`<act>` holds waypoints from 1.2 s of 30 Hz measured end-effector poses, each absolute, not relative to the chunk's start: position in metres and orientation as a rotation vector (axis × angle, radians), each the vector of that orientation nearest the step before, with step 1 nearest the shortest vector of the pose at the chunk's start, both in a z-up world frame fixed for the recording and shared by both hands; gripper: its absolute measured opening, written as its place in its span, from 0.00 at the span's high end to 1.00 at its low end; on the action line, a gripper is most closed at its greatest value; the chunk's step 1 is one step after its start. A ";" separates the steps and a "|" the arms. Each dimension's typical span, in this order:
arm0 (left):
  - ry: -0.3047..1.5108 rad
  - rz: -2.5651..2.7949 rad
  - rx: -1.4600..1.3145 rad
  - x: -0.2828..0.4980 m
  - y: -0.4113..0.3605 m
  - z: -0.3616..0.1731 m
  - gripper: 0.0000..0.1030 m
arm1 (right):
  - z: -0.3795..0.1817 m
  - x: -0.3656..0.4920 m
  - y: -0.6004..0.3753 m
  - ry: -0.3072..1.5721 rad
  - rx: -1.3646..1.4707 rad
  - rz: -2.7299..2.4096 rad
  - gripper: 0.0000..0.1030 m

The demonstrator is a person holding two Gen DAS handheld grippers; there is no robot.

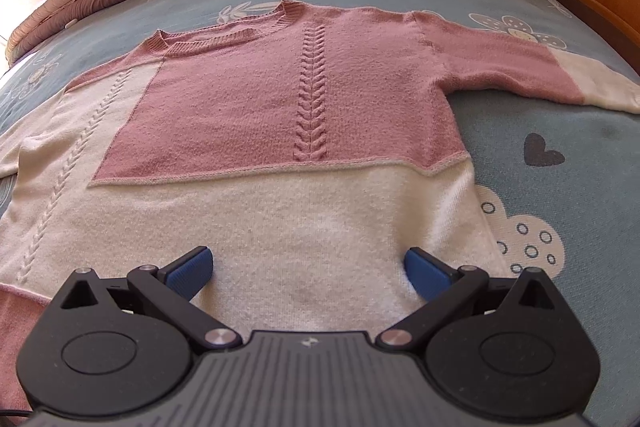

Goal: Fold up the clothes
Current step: 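Slide the open left gripper along the pink-and-cream sleeve toward the armpit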

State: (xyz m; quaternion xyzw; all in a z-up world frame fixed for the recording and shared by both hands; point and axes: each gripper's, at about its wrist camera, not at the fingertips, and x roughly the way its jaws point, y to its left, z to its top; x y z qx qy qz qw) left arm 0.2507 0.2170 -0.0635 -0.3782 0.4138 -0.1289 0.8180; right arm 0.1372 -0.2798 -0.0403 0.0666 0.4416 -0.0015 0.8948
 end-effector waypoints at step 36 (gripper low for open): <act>0.929 -0.380 -1.007 0.311 0.145 -0.117 0.01 | 0.032 0.207 -0.213 0.799 0.359 0.619 0.00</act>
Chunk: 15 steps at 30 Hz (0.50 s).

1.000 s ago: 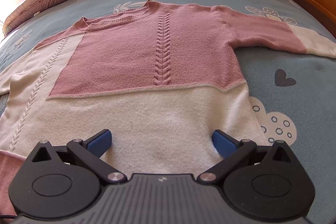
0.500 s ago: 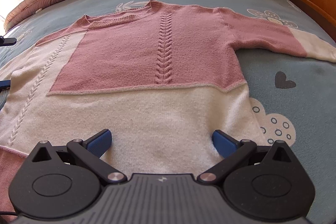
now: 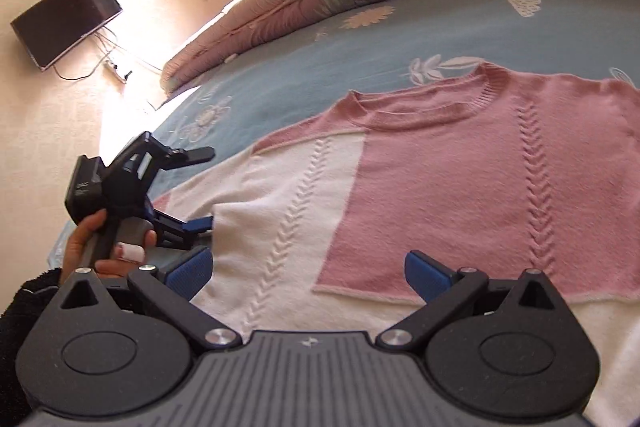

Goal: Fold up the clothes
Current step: 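Slide the open left gripper along the pink-and-cream sleeve toward the armpit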

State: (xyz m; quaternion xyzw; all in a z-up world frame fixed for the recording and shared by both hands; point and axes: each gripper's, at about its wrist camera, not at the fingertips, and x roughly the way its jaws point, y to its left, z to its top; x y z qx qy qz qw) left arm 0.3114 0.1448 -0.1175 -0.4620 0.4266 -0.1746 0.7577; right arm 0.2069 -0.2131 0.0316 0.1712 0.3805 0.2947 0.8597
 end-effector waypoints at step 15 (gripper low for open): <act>0.949 -0.309 -1.004 0.281 0.205 -0.108 0.01 | -0.039 0.299 -0.048 0.949 0.297 0.937 0.00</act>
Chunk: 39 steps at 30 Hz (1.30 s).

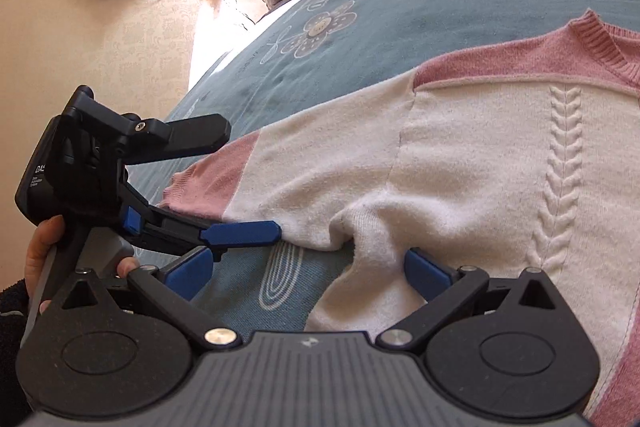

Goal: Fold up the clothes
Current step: 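Slide the open left gripper along the pink-and-cream sleeve toward the armpit, then lift the left gripper off the sleeve back over the sweater body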

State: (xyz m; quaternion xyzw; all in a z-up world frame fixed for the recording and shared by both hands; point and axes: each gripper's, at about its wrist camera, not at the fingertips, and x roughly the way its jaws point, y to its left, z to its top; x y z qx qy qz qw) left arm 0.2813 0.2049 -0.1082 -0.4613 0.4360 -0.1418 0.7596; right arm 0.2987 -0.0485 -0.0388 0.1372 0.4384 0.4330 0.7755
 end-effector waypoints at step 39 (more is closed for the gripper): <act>0.822 -0.086 -0.959 0.211 0.308 -0.101 0.01 | -0.011 0.260 -0.040 0.987 0.093 0.766 0.00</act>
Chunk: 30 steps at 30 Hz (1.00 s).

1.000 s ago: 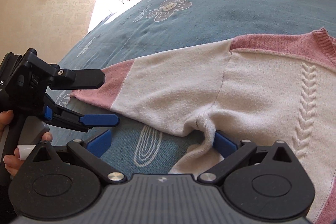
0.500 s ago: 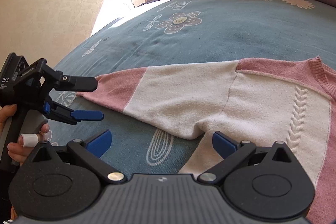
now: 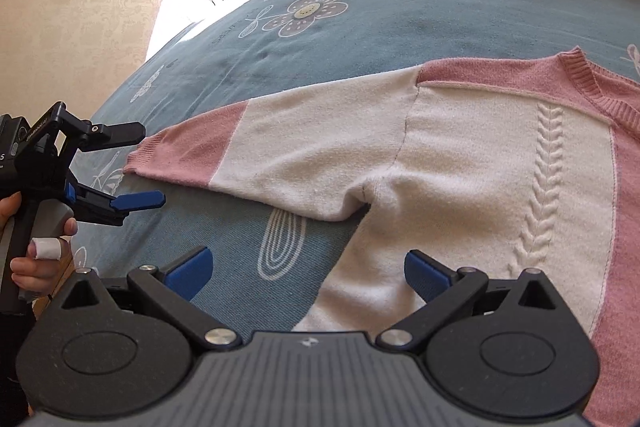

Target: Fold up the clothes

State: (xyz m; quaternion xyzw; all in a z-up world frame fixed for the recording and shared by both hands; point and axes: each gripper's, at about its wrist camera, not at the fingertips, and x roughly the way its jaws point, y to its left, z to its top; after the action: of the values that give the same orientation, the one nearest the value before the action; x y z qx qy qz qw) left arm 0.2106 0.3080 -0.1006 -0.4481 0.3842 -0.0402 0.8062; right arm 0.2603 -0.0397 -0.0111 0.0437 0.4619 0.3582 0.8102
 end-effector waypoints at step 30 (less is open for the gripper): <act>0.902 -0.576 0.052 0.135 -0.008 -0.069 0.01 | -0.040 0.088 -0.273 0.921 -0.011 0.101 0.00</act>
State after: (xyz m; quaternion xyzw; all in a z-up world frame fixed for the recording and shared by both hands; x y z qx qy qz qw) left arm 0.1347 -0.0078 -0.0689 0.0248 0.4298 -0.2742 0.8599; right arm 0.0883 -0.2732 -0.0395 -0.0051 0.4442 0.0488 0.8946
